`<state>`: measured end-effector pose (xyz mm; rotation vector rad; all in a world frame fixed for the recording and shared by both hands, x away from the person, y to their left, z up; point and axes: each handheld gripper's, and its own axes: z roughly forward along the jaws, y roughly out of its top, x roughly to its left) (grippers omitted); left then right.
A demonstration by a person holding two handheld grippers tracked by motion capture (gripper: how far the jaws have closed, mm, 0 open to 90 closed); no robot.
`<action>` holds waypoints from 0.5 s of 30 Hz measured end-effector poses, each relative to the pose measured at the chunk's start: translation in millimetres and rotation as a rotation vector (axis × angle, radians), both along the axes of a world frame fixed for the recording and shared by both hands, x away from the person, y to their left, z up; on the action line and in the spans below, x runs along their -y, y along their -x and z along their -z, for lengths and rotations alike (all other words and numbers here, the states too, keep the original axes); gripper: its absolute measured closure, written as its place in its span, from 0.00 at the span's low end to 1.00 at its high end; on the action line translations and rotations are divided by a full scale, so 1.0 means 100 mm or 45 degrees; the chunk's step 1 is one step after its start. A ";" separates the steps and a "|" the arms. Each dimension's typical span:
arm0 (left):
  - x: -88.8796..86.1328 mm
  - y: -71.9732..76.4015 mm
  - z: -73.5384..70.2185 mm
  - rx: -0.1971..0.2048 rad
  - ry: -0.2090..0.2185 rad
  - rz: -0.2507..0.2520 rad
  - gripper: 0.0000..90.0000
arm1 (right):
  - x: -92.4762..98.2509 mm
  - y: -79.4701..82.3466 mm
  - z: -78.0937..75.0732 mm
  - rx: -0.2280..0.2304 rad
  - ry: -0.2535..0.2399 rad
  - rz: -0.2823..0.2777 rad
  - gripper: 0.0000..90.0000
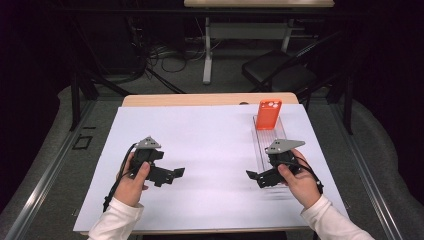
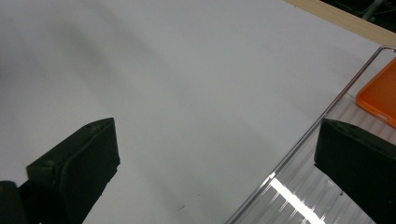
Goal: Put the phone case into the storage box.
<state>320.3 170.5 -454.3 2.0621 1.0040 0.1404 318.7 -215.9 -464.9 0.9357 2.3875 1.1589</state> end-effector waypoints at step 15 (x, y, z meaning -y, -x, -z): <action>-0.01 0.07 0.11 0.033 -0.007 -0.006 0.01 | -0.03 0.10 0.15 -0.022 -0.056 0.023 0.00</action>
